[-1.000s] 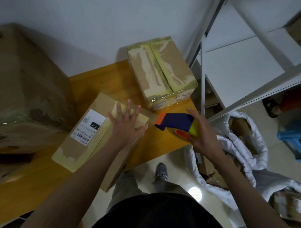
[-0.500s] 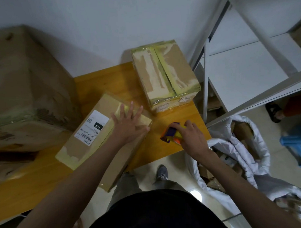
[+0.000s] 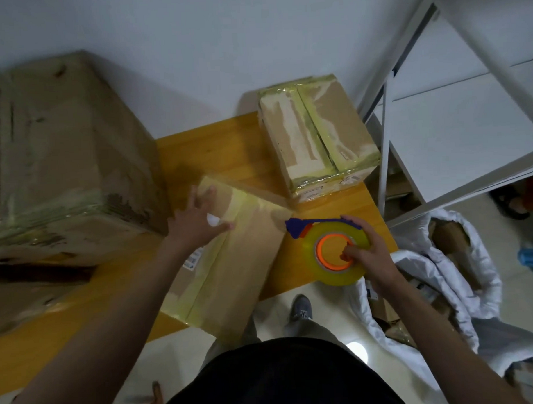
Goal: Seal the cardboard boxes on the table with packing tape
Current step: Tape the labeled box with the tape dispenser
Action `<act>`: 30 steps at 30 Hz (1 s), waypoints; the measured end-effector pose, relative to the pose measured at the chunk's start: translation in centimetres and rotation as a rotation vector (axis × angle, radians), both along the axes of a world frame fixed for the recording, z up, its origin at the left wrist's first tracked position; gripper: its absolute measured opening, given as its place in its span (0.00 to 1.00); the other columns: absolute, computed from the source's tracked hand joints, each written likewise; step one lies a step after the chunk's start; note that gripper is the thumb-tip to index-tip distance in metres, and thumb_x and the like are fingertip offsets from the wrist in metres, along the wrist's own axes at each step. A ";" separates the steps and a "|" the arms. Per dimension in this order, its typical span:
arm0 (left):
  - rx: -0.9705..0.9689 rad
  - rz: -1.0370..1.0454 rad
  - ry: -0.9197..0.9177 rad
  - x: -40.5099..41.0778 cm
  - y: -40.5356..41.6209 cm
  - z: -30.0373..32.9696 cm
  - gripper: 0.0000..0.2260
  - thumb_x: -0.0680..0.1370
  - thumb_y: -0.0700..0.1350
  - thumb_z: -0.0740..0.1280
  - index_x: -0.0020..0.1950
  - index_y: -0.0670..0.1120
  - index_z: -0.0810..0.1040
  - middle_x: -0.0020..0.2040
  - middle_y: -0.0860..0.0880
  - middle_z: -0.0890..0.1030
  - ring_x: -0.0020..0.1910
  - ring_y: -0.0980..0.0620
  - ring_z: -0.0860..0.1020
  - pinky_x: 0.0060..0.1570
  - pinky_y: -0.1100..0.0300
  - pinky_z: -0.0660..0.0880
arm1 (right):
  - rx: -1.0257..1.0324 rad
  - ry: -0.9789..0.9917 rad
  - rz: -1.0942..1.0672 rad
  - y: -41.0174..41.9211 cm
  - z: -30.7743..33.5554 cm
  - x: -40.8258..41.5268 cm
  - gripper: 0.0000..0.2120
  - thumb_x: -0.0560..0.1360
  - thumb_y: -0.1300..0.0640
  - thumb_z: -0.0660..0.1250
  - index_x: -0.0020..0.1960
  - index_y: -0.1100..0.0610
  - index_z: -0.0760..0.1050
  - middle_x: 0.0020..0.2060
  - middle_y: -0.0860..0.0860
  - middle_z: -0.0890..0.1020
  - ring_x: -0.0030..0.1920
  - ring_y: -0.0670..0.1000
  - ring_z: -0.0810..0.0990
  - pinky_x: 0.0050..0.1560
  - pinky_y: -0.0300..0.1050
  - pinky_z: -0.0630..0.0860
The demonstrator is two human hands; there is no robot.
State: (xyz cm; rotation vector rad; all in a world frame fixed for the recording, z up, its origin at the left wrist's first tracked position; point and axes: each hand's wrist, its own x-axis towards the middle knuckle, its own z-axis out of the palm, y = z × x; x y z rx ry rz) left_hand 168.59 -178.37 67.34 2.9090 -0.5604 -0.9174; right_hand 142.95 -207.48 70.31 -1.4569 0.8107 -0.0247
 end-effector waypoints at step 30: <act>0.011 -0.433 -0.033 -2.3 -10.9 0.6 0.32 0.76 0.70 0.49 0.72 0.56 0.73 0.69 0.46 0.77 0.68 0.39 0.73 0.72 0.36 0.53 | 0.076 -0.114 -0.339 2.9 1.2 0.6 0.33 0.72 0.74 0.65 0.65 0.41 0.77 0.62 0.63 0.78 0.54 0.63 0.78 0.51 0.59 0.77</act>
